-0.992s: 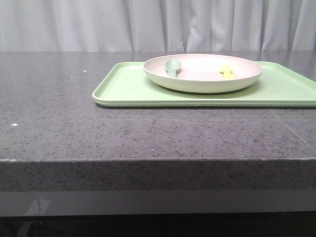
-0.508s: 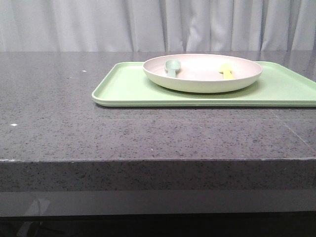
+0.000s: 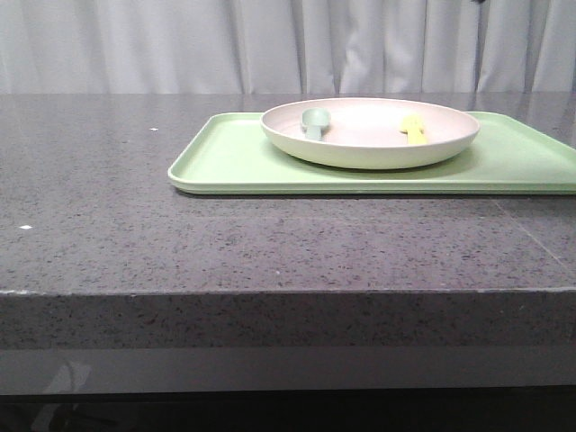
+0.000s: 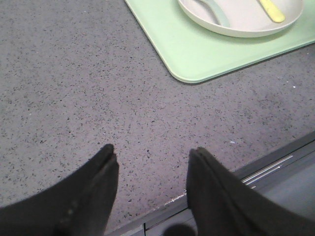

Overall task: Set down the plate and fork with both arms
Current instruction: 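Lower the right gripper onto the yellow fork and grasp it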

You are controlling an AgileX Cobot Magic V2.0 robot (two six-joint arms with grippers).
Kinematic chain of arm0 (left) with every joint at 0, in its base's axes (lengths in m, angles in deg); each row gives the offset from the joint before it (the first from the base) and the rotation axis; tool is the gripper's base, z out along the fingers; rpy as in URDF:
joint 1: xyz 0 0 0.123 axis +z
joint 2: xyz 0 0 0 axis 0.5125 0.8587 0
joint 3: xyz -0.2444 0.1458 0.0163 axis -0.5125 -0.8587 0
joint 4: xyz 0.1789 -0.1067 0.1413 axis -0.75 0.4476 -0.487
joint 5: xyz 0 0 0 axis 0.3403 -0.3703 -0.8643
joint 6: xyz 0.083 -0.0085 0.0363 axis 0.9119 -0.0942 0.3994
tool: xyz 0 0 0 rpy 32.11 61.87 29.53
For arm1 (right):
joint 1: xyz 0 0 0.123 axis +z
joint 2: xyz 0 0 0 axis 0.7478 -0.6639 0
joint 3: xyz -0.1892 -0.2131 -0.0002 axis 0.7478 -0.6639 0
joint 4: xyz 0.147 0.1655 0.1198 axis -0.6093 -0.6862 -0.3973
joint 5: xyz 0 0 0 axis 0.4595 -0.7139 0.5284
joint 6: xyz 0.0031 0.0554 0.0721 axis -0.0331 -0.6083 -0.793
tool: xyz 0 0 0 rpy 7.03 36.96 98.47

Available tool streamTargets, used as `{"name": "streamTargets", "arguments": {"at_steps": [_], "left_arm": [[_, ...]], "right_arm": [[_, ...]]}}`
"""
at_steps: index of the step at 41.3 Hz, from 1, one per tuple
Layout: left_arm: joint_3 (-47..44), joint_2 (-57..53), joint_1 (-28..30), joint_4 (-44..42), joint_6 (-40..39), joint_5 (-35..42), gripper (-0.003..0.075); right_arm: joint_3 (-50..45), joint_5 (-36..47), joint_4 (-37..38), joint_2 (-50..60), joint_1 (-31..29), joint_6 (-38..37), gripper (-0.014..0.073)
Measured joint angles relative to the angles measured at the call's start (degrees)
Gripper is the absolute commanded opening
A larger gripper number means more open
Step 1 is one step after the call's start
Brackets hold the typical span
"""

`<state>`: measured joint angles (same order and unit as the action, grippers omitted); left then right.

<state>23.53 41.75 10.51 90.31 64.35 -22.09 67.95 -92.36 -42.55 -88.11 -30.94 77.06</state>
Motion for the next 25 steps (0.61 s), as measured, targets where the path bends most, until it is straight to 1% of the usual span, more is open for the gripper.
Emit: {"name": "streamTargets", "arguments": {"at_steps": [13,25], "left_arm": [[0.0,0.0,0.0,0.0,0.0,0.13,0.0258],[0.0,0.0,0.0,0.0,0.0,0.13,0.0181]], "right_arm": [[14.71,-8.45,1.48,-16.52,-2.19,-9.89,0.0346],[25.81,-14.05,2.1,-28.41,-3.63,-15.12,0.0346]]}}
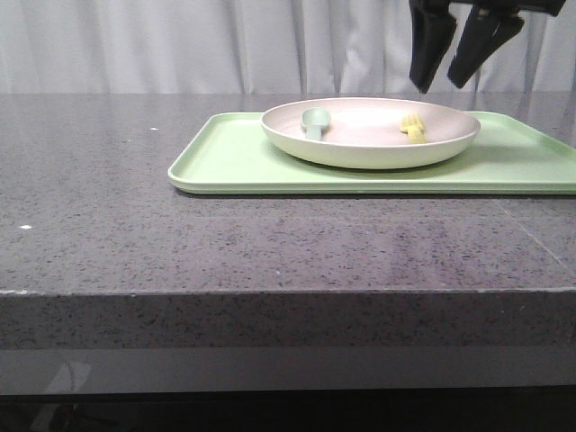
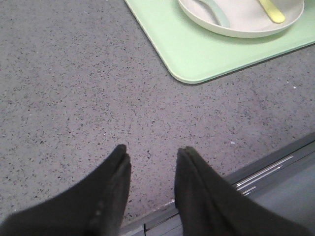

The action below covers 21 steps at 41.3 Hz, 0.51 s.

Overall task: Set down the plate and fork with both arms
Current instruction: 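Lower the right gripper onto the yellow fork and grasp it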

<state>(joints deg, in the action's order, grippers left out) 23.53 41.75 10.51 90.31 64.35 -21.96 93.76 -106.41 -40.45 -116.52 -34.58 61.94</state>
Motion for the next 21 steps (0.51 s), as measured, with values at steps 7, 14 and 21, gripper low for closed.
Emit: {"name": "streamTargets", "arguments": {"at_steps": [7,14,21], "left_arm": [[0.0,0.0,0.0,0.0,0.0,0.0,0.0144],[0.0,0.0,0.0,0.0,0.0,0.0,0.0113],[0.0,0.0,0.0,0.0,0.0,0.0,0.0112]], "right_arm": [[5.81,-2.62,0.0,-5.41,0.0,-1.82,0.0346],[9.06,-4.4,0.28,-9.32,0.0,-4.76,0.0346],[9.56,-4.24,0.52,-10.2,0.0,-7.23,0.0346]]}}
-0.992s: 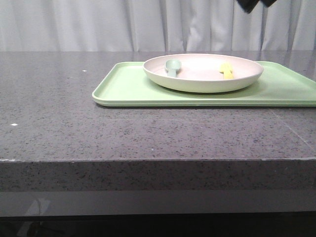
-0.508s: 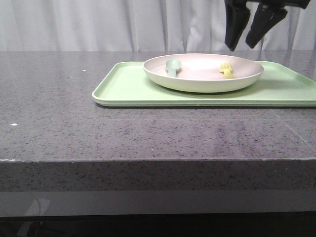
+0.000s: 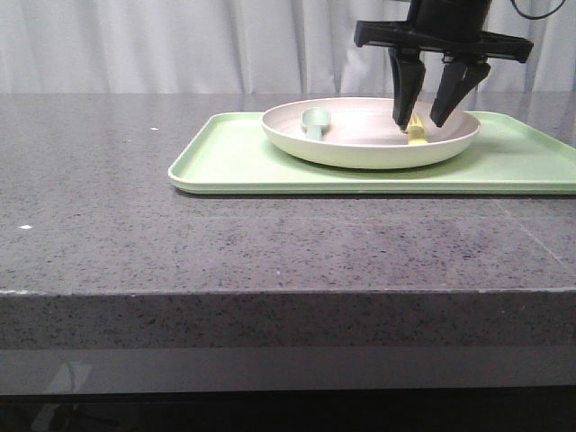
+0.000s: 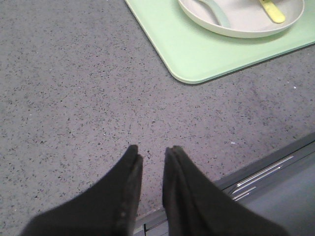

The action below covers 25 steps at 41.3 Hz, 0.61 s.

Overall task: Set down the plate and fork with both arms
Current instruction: 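Lower the right gripper onto the yellow fork and grasp it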

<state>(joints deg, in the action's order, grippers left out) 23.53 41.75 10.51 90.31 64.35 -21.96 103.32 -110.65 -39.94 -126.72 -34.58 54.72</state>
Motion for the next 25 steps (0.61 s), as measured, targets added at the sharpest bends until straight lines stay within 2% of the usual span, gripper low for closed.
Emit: {"name": "streamTargets", "arguments": {"at_steps": [25], "left_arm": [[0.0,0.0,0.0,0.0,0.0,0.0,0.0112]], "right_arm": [[0.11,2.55,-1.2,-1.49,-1.34,-3.49,0.0343]]}}
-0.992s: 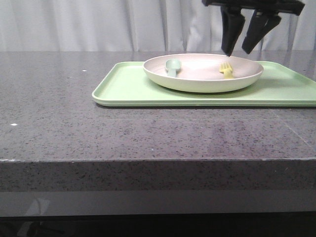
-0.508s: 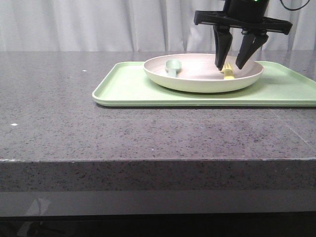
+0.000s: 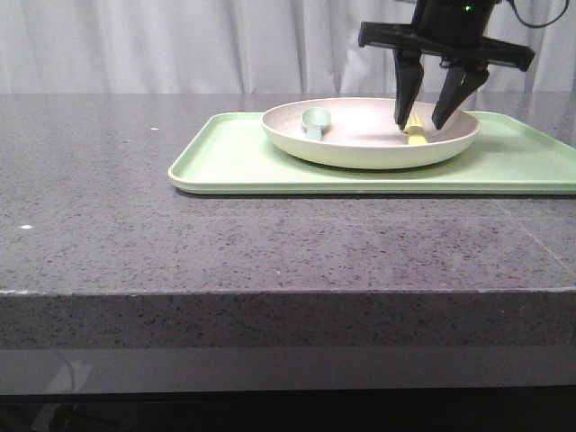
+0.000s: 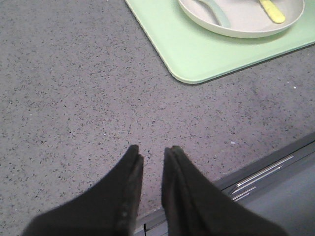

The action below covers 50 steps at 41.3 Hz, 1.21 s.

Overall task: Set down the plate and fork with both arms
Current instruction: 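Lower the right gripper onto the yellow fork and grasp it, then lift the yellow fork from the plate onto the tray beside it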

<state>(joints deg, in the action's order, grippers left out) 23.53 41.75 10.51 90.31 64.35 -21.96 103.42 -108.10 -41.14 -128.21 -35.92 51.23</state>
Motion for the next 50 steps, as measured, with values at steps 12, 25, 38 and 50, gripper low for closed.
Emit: {"name": "streamTargets", "arguments": {"at_steps": [12,25,38,50], "left_arm": [[0.0,0.0,0.0,0.0,0.0,0.0,0.0112],[0.0,0.0,0.0,0.0,0.0,0.03,0.0112],[0.0,0.0,0.0,0.0,0.0,0.03,0.0112],[0.0,0.0,0.0,0.0,0.0,0.03,0.0112]], "right_arm": [[0.25,0.1,-0.35,-1.47,0.0,-0.11,0.0322],[0.37,0.35,-1.25,-1.6,0.0,-0.11,0.01],[1.59,-1.13,-1.38,-1.73,0.0,0.01,0.0087],[8.66,-4.04,-1.28,-0.33,0.0,3.06,0.0087]]}}
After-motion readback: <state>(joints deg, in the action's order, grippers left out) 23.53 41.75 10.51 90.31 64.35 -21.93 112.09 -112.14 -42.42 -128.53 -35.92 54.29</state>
